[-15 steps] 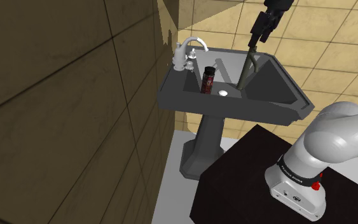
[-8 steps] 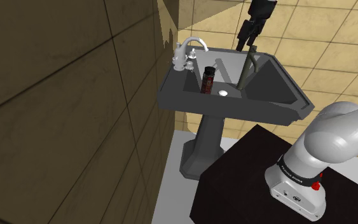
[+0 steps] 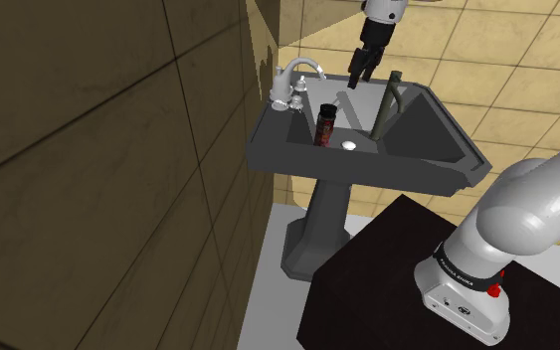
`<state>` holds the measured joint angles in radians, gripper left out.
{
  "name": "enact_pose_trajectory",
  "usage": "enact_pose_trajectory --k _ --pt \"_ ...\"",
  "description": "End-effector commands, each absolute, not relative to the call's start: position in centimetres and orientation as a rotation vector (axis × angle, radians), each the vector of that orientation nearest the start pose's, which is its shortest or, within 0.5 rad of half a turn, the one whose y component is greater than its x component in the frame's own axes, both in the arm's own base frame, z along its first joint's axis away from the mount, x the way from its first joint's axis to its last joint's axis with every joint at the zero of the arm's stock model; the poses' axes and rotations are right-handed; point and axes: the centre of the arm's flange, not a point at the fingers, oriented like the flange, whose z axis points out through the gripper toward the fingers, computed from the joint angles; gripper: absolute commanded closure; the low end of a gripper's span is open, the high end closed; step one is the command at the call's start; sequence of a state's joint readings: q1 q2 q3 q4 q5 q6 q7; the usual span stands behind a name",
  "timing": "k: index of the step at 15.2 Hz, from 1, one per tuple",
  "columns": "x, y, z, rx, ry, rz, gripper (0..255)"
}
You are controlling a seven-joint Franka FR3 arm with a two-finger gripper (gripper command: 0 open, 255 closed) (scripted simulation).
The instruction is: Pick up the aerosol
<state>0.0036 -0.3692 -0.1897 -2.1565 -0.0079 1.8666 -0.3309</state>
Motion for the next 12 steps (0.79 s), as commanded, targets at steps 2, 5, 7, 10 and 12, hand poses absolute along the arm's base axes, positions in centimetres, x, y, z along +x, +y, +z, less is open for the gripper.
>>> enact_pose_trajectory --k 2,5,7,10,12 --pt "47.9 -10.7 53.2 -3.081 -0.275 -0.112 0" --pt "51.2 -11.9 51.0 -3.071 -0.306 -0.091 0" --pt "53.4 -12.6 49.5 -3.065 -0.326 -0.077 0" --pt "56.7 -13.7 47.2 -3.054 -0.357 -0.056 0" --pt "58.9 -14.4 45.6 -3.047 -0.377 -0.041 0"
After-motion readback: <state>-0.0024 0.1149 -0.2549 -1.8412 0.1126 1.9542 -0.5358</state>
